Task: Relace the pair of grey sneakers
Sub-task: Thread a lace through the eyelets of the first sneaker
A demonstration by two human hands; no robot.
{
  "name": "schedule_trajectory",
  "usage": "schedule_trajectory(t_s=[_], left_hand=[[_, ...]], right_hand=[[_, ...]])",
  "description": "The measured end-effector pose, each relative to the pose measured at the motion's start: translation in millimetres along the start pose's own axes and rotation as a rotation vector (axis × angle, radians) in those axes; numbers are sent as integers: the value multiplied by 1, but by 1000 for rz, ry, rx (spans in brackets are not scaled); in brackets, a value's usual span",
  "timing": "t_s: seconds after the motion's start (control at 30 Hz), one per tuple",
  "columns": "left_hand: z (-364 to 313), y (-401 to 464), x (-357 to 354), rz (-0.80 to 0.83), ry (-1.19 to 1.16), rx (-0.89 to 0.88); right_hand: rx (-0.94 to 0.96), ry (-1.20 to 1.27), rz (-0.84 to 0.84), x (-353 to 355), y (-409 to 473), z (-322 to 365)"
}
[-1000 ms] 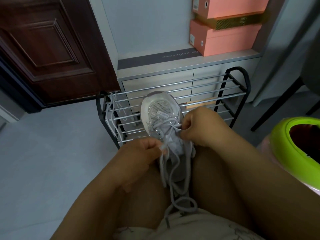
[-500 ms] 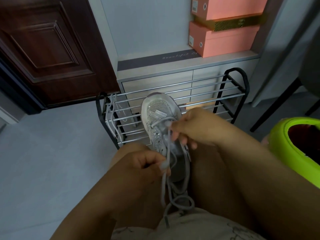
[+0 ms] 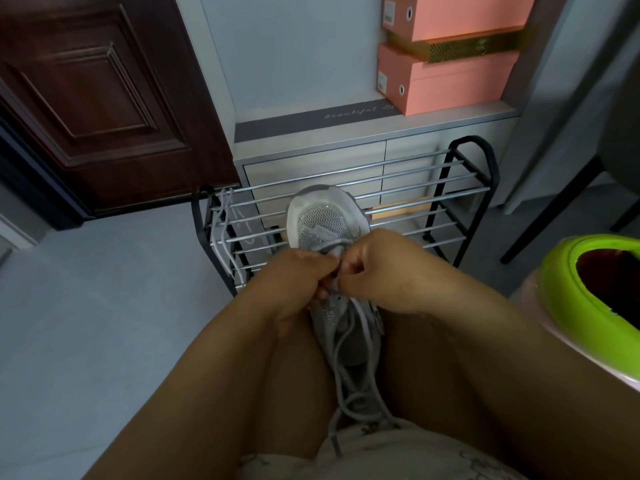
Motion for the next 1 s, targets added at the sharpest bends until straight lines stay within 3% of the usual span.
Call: schedule_trajectory(t_s=[0.37,0.47,0.6,0.77,0.9,1.0], left_hand=[[3,7,0,165,-41,-111],[9,10,1,145,-152,-105],[15,11,2,135,-195,-109],[17,17,0,93,-182,-100],[19,19,2,46,-209,-85],[19,19,3,34,-211,-87]], right_hand=[[18,56,192,-10,-11,5],[24,6,123,0,-2,-7],[-15,-68,-151,35,17,-34],[54,-184,-16,20,30,-38],[3,-292,-83,29,34,-37],[-115,23,-101,46,33,-42]])
Point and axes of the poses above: each hand's wrist, its own y-axis towards the middle knuckle, its own x-axis out of the back of the hand, z = x × y, the point moved 5 cm from there along y, towards the middle knuckle, and after that the axes turned 10 degrees about y, right-handed, at the moved point
